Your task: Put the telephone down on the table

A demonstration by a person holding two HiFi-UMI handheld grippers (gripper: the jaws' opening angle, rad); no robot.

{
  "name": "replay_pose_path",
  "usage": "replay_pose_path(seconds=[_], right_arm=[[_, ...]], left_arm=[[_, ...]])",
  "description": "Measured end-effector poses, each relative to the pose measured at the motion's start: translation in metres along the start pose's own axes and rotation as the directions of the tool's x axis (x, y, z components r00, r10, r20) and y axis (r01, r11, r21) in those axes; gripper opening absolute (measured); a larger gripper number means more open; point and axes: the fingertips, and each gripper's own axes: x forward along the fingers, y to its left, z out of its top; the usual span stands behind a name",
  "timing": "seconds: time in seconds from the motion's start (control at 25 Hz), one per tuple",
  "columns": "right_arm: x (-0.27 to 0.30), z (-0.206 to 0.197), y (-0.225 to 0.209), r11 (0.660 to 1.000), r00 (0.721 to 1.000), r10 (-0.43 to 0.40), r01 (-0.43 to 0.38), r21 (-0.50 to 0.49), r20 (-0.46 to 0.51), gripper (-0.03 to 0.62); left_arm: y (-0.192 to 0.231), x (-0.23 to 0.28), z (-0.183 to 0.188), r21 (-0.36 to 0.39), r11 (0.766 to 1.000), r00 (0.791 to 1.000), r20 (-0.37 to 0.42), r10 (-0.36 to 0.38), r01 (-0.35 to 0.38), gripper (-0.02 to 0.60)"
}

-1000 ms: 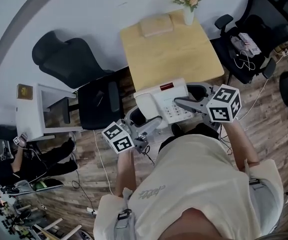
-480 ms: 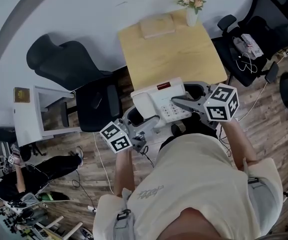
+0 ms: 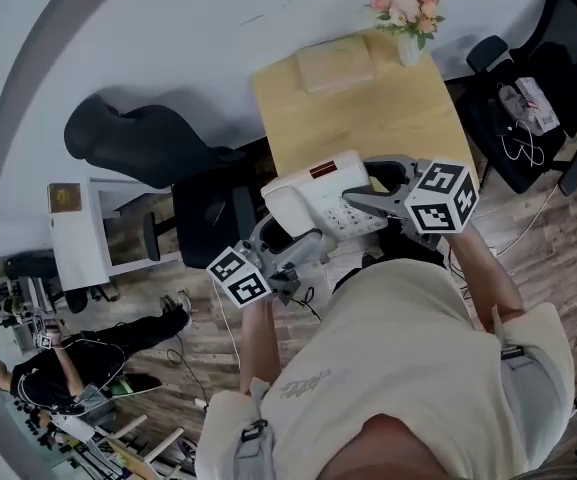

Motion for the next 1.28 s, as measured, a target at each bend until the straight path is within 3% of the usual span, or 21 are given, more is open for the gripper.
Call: replay_pose_path(seconds=[0.44, 0.88, 1.28], right_arm=[[-0.009, 0.049, -0.088, 1.0, 1.0, 0.016, -0.017, 0.016, 0.009, 0.236], [-0.015, 0.057, -0.108, 0.999, 0.999, 0.027, -0.027, 0.024, 0.02, 0.235], [-0.013, 0.065, -0.092, 0.998, 0.998, -0.051, 0.05, 0.031, 0.036, 0.235]], left_arm=[[0.044, 0.077, 0.047, -0.007, 1.0, 1.0, -0.015, 0.016, -0.016, 0.374], [0.051, 0.096, 0.054, -0.025, 0.999, 0.999, -0.018, 0.028, -0.028, 0.374], [0.05, 0.085, 0.066, 0.006, 0.998, 0.997, -0.045, -0.06, 0.061, 0.375]])
